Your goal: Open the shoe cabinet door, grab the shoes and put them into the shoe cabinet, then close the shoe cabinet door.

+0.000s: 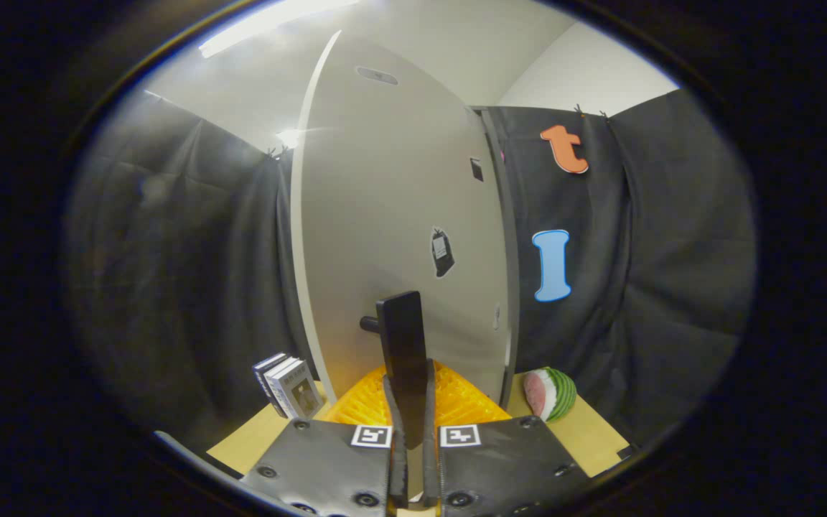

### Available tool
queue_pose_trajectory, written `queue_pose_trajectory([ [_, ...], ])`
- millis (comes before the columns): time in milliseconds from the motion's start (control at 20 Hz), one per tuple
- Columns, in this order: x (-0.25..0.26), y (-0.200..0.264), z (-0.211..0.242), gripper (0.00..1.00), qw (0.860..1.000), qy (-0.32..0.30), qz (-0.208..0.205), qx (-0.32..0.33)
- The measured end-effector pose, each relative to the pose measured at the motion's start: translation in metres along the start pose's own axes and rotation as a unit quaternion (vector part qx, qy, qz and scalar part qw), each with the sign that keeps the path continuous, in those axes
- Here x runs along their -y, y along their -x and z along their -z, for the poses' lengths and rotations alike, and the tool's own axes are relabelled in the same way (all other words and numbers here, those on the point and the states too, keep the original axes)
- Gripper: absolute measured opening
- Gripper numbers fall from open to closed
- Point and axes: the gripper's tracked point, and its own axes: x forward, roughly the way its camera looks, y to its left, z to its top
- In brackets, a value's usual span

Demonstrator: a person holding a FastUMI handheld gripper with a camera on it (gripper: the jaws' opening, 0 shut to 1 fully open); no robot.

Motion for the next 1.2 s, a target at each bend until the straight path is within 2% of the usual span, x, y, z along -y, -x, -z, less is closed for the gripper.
queue_pose_trajectory([
  [350,0.05,0.017,-0.008,0.09,1.0,0.001,0.03,0.004],
  [750,0.123,0.031,-0.013,0.08,0.996,-0.005,0.094,-0.001],
  [800,0.133,0.029,-0.012,0.04,0.995,-0.004,0.099,-0.001],
  [1200,0.172,0.028,-0.019,0.02,0.998,-0.027,0.059,0.001],
])
